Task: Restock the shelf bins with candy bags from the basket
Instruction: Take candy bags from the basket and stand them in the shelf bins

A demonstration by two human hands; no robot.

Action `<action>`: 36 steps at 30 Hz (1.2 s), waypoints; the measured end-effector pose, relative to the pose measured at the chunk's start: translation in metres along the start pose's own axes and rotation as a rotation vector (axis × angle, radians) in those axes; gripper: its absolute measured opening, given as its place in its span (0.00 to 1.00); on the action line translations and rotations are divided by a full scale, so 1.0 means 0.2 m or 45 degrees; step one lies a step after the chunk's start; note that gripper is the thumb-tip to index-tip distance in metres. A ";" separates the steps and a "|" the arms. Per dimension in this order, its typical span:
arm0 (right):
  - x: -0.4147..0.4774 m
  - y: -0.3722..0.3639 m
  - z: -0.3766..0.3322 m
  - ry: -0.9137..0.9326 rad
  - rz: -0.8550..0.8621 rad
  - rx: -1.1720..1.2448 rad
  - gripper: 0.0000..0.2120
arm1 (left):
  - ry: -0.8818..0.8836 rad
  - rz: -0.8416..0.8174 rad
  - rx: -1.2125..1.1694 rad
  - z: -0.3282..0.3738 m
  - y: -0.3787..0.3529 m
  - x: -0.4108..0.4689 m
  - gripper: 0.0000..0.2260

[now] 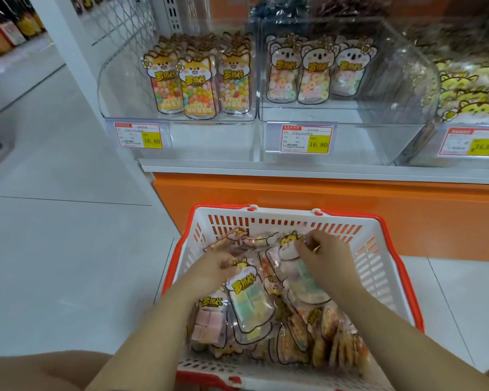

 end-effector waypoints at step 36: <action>-0.11 -0.47 0.31 -0.033 -0.643 -0.608 0.26 | 0.253 -0.026 0.305 -0.08 -0.33 -0.05 0.14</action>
Point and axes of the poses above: each hand's wrist, its own x-axis towards the middle knuckle, its own y-axis out of the back of the hand, z = x × y, the point moved 2 cm from there along x, towards the middle knuckle, and after that the axes turned 15 degrees about -y, right-handed, at the moved point
